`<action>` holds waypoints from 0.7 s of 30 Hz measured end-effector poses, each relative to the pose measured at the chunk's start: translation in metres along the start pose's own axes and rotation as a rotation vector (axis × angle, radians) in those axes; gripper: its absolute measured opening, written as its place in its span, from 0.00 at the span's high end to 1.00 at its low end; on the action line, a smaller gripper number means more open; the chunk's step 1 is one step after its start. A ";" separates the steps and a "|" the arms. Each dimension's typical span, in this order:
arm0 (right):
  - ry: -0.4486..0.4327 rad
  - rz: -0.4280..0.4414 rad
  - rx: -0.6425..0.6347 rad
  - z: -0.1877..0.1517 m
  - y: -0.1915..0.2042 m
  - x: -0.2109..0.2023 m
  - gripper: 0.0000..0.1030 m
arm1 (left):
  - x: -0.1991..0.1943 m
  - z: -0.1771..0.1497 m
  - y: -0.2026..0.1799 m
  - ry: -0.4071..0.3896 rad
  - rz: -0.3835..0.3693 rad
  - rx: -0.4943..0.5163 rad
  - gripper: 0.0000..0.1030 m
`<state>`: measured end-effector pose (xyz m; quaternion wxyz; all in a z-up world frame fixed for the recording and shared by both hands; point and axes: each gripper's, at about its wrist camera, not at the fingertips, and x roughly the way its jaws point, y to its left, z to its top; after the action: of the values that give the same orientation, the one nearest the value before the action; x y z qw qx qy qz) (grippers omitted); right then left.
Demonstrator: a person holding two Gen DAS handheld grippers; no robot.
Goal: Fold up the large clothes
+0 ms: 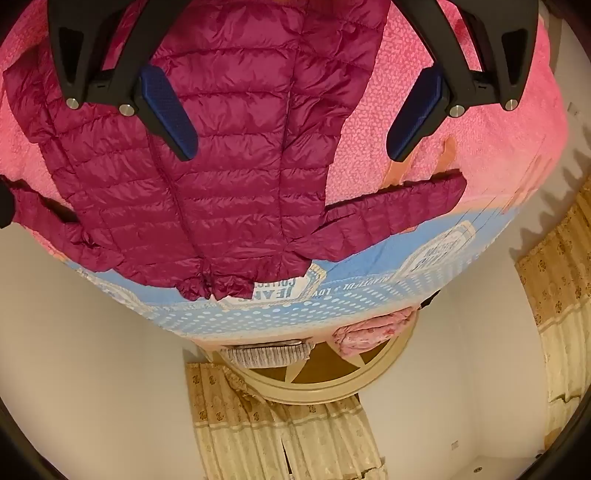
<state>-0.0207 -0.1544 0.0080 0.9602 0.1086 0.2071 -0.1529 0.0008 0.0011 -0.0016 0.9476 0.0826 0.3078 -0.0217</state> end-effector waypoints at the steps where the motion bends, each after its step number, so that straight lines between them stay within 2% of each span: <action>1: -0.002 0.000 0.002 0.000 0.000 0.000 0.00 | 0.001 -0.001 0.001 0.008 0.000 -0.004 0.01; 6: -0.019 0.000 0.007 0.000 0.000 -0.006 0.00 | 0.001 -0.007 0.001 -0.006 0.019 -0.004 0.01; 7: 0.005 0.002 0.006 0.000 -0.001 -0.001 0.00 | 0.003 -0.003 0.001 0.000 0.016 -0.005 0.01; 13: 0.003 0.005 0.006 0.001 0.002 -0.001 0.00 | -0.003 -0.003 0.002 -0.008 -0.017 -0.022 0.01; 21: 0.000 -0.003 0.014 0.000 -0.001 -0.003 0.00 | -0.010 0.001 0.009 -0.021 -0.022 -0.053 0.01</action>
<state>-0.0241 -0.1547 0.0091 0.9592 0.1150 0.2062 -0.1556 -0.0061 0.0098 0.0064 0.9523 0.0536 0.2994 -0.0248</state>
